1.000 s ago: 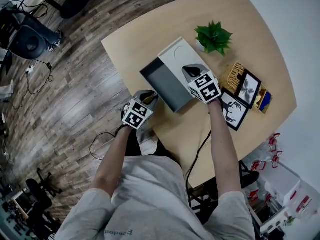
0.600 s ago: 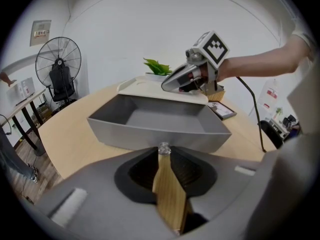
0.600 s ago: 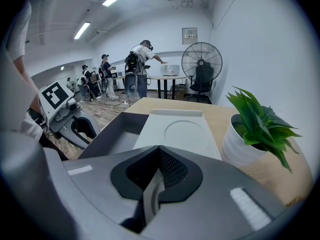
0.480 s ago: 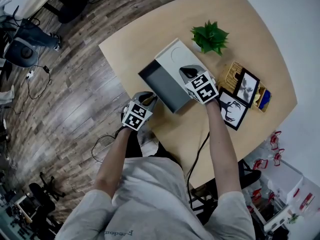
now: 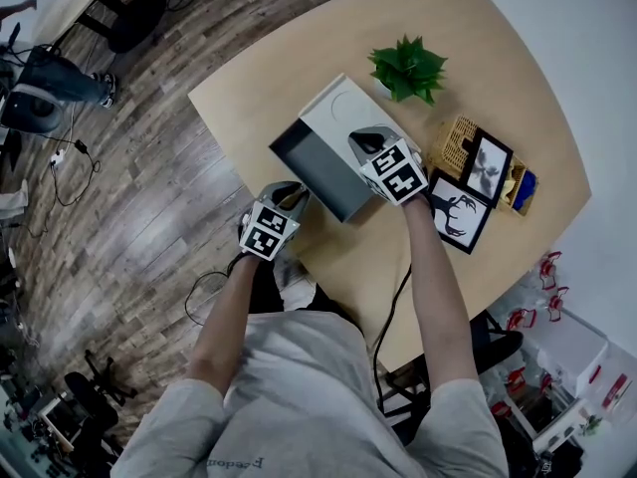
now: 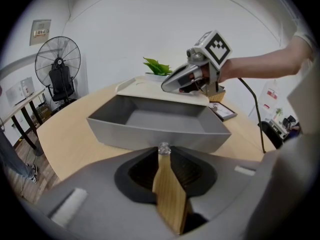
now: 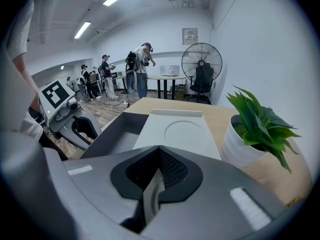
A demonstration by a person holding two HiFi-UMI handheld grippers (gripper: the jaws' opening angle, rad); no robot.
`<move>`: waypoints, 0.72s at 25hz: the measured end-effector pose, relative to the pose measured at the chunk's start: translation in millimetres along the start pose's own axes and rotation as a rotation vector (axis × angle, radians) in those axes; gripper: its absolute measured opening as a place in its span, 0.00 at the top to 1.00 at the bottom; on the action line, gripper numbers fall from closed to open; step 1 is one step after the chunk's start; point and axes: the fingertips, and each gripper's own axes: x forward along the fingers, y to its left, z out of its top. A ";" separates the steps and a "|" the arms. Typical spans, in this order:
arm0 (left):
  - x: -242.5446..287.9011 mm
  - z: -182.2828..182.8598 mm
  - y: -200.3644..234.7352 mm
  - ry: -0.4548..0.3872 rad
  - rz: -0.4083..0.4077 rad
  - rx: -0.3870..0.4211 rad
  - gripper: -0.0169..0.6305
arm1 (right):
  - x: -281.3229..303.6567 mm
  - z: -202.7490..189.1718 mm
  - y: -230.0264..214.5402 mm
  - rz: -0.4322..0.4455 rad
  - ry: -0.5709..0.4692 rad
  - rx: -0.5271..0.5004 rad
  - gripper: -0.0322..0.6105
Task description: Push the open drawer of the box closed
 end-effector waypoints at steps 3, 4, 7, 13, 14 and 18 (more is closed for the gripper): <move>0.0 0.5 0.9 0.002 0.001 0.001 0.77 | 0.8 -1.6 0.0 -0.002 0.007 -0.003 0.95; 0.6 0.7 0.9 0.003 0.002 0.000 0.77 | 0.9 -2.1 -0.1 -0.003 0.008 -0.002 0.95; 2.6 1.4 -0.8 0.004 0.000 -0.009 0.77 | -0.6 -0.6 1.6 0.005 0.002 0.005 0.95; 6.3 -3.6 5.5 0.014 0.014 0.028 0.77 | -0.6 1.6 3.0 0.010 -0.004 0.004 0.95; 6.5 -3.0 5.1 0.015 0.013 0.029 0.77 | 0.2 -0.3 3.5 0.011 -0.004 0.008 0.95; 6.8 0.4 3.2 0.017 0.009 0.028 0.77 | 1.4 -2.7 5.3 0.011 -0.003 0.012 0.95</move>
